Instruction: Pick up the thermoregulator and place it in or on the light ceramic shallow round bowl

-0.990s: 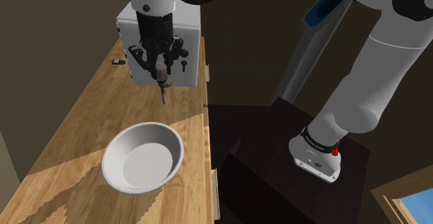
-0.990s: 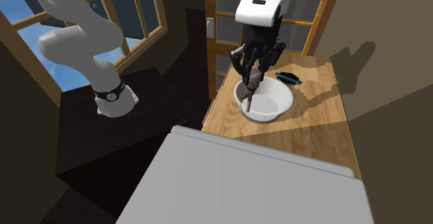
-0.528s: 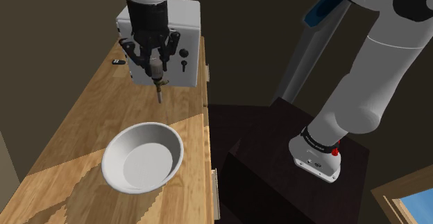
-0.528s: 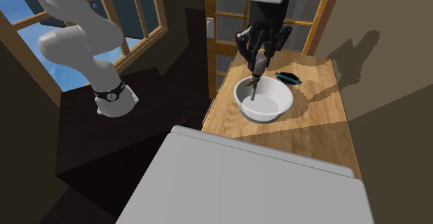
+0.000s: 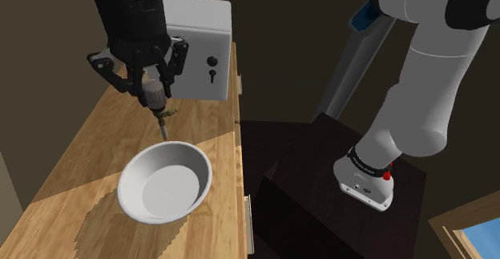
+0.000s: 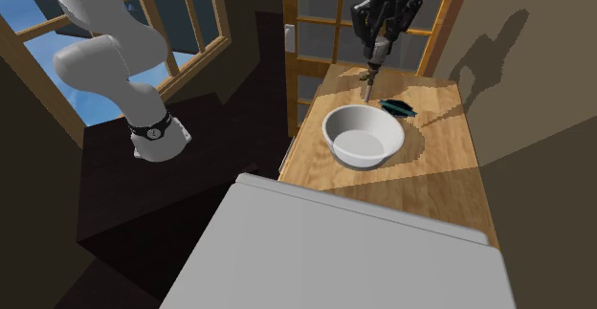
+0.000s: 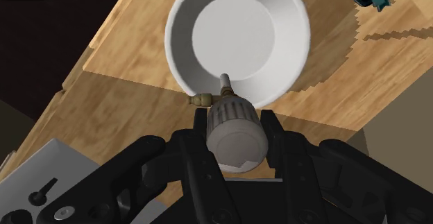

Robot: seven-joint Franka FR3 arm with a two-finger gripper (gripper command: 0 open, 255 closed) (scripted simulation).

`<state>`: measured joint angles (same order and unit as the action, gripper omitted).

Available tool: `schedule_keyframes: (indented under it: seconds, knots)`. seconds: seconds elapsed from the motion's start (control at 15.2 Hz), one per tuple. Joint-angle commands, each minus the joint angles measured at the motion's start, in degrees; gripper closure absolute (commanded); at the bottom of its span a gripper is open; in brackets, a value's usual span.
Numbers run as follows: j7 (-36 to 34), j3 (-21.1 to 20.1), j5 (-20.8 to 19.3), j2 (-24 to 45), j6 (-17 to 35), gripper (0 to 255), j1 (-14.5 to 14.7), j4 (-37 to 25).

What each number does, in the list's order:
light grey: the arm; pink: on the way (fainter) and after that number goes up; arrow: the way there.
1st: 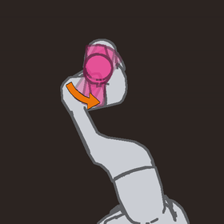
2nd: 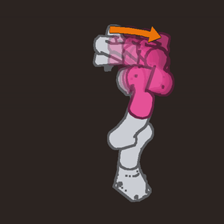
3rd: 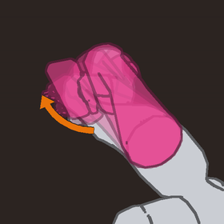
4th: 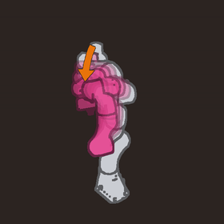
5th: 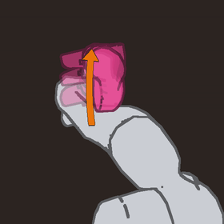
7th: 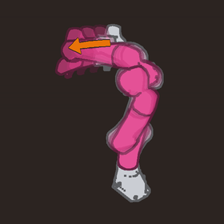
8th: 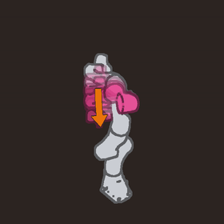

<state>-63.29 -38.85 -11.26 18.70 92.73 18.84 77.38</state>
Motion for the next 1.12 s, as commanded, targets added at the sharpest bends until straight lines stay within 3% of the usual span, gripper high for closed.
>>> schedule_keyframes:
  seconds: [0.0,0.07,1.06]
  knots:
    - [-2.8,-0.3,-2.1,3.3,-2.8,255,3.5,-5.5]
    - [-4.9,-0.5,-3.8,5.9,-5.1,255,6.6,-10.0]
    - [-5.1,-0.3,-2.5,3.5,7.8,255,3.3,5.2]
